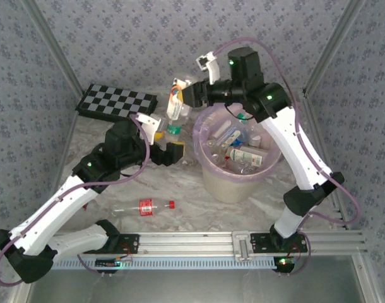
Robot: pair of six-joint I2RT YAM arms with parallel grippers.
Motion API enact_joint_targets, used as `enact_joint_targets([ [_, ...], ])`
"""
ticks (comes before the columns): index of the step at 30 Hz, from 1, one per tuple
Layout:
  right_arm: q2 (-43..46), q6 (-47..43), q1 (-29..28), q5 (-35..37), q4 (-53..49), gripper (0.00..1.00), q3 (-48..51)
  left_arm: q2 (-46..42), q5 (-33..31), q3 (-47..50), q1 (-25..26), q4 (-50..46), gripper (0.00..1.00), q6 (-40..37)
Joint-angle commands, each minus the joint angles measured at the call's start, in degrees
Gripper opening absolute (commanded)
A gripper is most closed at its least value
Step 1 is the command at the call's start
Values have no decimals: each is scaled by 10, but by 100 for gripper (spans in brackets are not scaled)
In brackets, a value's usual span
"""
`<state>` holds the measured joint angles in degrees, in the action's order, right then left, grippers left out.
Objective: Put the plastic bottles in the bin
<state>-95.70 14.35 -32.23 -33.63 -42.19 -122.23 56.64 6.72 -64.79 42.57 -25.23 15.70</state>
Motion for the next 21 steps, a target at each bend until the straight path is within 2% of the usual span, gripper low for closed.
enact_joint_targets([
  [1,45,-23,28,19,8,46,-21,-5,8,-28,4,-42,99,25],
  [3,77,-44,45,34,-1,45,-7,2,5,-31,4,-57,99,27],
  [7,171,-54,81,85,34,42,84,17,0,-28,4,-42,99,41],
  [11,223,-57,109,110,25,39,147,73,21,-57,4,-36,98,63],
  [17,297,-48,119,151,33,35,261,119,55,-45,5,15,95,82],
  [21,309,-23,116,130,42,34,320,133,57,-39,5,33,94,90],
])
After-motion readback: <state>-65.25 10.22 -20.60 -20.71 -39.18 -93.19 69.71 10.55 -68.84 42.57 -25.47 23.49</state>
